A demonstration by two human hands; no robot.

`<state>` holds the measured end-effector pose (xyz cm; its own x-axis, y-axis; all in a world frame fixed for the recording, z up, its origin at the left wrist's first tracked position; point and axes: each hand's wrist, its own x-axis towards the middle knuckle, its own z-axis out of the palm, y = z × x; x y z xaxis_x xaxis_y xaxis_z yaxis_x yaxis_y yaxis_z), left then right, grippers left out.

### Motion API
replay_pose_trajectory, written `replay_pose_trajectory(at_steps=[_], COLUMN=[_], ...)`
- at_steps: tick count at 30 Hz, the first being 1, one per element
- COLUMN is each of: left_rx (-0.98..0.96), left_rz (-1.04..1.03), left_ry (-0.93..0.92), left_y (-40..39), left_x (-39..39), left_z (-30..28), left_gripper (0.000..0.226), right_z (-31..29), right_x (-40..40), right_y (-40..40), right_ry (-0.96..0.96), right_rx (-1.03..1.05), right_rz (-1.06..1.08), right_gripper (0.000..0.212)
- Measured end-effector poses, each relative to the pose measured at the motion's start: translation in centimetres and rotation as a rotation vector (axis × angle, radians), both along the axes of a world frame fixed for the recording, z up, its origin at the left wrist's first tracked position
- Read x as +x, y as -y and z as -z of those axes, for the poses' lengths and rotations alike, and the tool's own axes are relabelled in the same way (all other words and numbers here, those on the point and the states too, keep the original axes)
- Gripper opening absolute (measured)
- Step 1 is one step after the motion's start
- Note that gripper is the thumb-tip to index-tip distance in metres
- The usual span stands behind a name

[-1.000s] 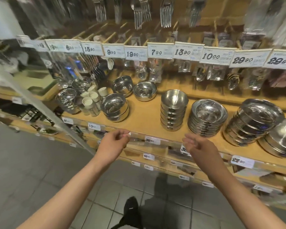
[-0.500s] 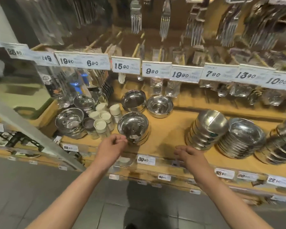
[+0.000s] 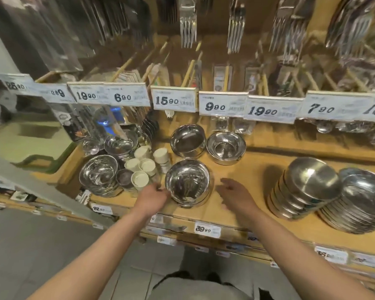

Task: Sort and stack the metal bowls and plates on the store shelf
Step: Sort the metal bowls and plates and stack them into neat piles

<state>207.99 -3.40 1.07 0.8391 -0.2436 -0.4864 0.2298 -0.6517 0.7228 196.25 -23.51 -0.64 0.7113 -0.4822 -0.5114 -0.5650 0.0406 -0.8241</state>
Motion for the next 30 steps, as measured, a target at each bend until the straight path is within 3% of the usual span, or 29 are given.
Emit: replay_pose_trajectory(at_steps=[3,7,12,15,18,22,30], left_rx=[0.013,-0.023,0.023,0.074,0.116,0.106,0.062], left_rz=[-0.023,-0.035,-0.019,0.05,0.09,0.131,0.122], left_ry=[-0.003,-0.003,0.007,-0.023,-0.021,-0.074,0.049], left_y=[0.7,1.6,2.4,3.0,3.8,4.9,6.0], left_x=[1.3,2.1,3.5,3.7,3.9,4.0,4.1], left_z=[0.9,1.6,2.1,2.4,2.2,1.8,1.5], left_gripper=[0.03,0.036,0.016,0.011,0.012,0.019,0.026], right_z=[0.9,2.0,1.7,0.5,-0.3,-0.1,1.0], right_x=[2.3,4.3,5.4,5.9,6.2,5.2,3.9], right_y=[-0.3,-0.8,0.6,1.6,2.7,3.5,3.1], right_ry=[0.007,0.032,-0.006,-0.042,-0.119,-0.121,-0.087], right_rx=[-0.012,-0.123,-0.209,-0.247,-0.312,-0.315,-0.379], right_rz=[-0.065,-0.098,-0.126,-0.163,-0.251,-0.217,-0.147], right_gripper=[0.054,0.005,0.016,0.009,0.022,0.026,0.032])
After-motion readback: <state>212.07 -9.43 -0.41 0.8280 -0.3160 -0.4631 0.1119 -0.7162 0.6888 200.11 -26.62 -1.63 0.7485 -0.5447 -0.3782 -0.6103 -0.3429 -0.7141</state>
